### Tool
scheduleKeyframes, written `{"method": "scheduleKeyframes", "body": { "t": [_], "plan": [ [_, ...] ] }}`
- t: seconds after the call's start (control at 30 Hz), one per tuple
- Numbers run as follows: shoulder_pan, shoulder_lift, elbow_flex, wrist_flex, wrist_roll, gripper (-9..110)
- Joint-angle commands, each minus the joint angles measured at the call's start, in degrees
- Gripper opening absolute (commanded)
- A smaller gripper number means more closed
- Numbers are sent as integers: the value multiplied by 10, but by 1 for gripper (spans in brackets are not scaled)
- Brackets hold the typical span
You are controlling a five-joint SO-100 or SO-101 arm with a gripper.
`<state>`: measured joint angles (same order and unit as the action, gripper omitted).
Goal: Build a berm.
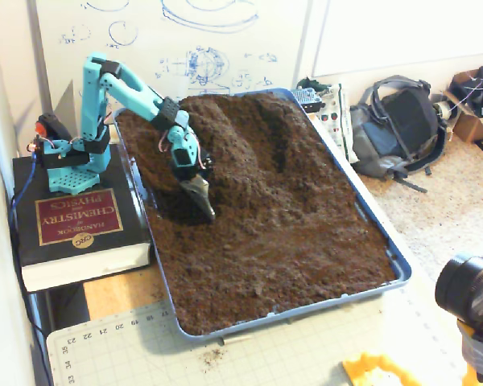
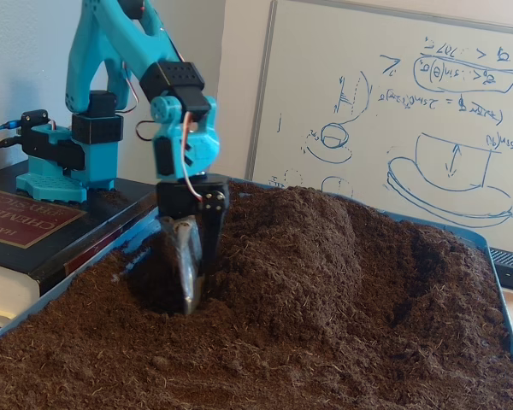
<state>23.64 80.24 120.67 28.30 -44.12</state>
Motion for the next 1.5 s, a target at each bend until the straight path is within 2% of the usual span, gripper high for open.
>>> {"method": "scheduleKeyframes", "body": {
  "t": [0.0, 0.2, 0.73, 0.97, 1.2, 1.47],
  "plan": [
    [-27, 2, -90, -5, 5, 0],
    [-71, -5, -134, -4, 18, 0],
    [-166, 18, -154, -4, 286, 0],
    [-214, 18, -149, -4, 316, 1],
    [-287, 25, -62, -4, 317, 1],
    [-254, 26, -31, -4, 317, 1]
  ]
}}
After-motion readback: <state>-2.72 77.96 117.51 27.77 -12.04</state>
